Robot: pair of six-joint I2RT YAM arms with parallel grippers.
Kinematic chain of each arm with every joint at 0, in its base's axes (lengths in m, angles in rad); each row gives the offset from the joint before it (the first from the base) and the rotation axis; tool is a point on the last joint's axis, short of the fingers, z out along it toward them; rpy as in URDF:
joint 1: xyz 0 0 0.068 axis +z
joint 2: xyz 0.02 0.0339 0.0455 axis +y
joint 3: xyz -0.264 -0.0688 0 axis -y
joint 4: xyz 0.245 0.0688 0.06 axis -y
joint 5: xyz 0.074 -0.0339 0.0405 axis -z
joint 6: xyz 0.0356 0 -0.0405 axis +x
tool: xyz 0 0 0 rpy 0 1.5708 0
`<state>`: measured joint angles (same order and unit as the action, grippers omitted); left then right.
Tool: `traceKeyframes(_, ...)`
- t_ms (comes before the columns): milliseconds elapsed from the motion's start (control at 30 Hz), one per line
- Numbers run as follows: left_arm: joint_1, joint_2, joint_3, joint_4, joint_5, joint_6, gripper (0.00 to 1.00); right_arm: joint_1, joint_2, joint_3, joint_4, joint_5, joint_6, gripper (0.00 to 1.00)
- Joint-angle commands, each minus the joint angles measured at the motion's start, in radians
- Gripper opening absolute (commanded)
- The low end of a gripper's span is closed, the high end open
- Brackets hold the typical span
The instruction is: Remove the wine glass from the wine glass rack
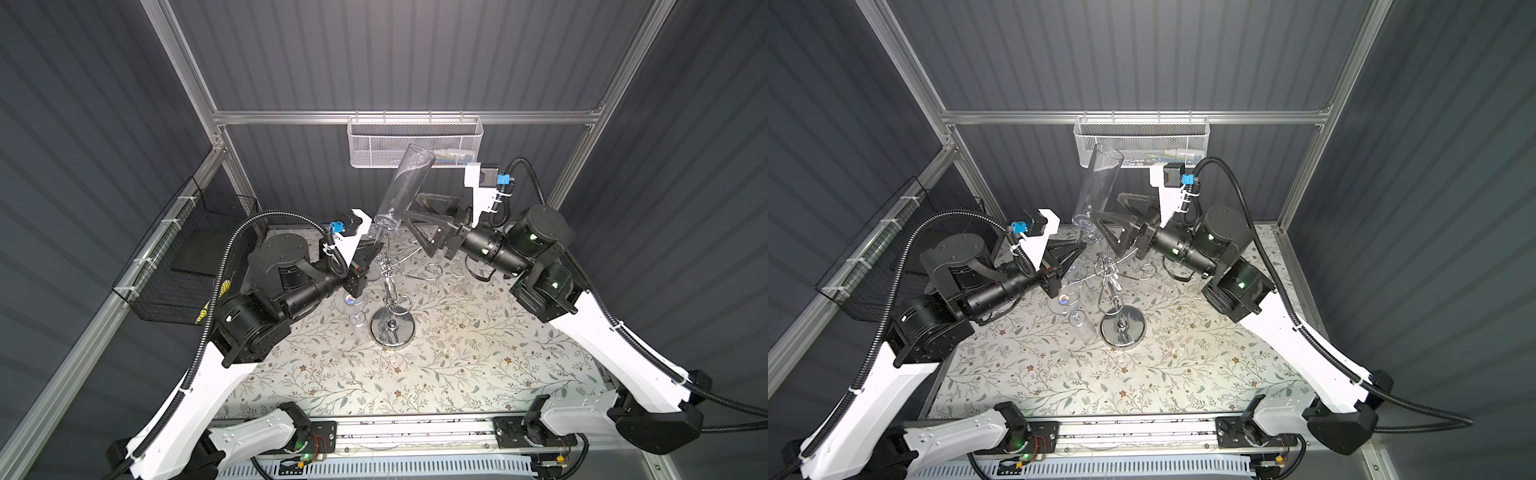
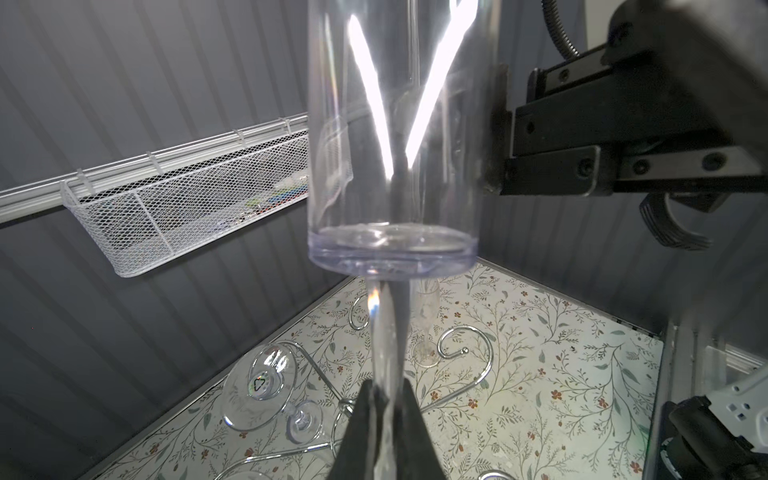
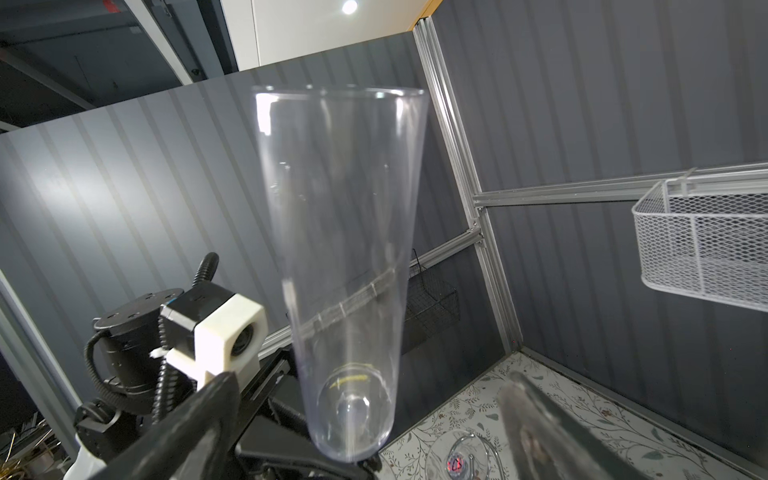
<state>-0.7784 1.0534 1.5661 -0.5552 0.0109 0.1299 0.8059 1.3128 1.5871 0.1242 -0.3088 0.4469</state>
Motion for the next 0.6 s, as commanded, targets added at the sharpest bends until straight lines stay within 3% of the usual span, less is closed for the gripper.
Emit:
traceKeyframes(0, -0.004, -0.027, -0.013, 0.023, -0.026, 0.048, 0.00, 0.004, 0.004, -0.007, 0.128, 0.011, 0.032, 0.99)
traceKeyframes(333, -0.004, -0.024, -0.038, 0.025, -0.012, 0.037, 0.00, 0.015, 0.067, 0.027, 0.202, 0.017, 0.054, 0.94)
traceKeyframes(567, -0.004, -0.019, -0.044, 0.018, -0.017, 0.041, 0.00, 0.018, 0.096, 0.018, 0.315, 0.011, 0.083, 0.85)
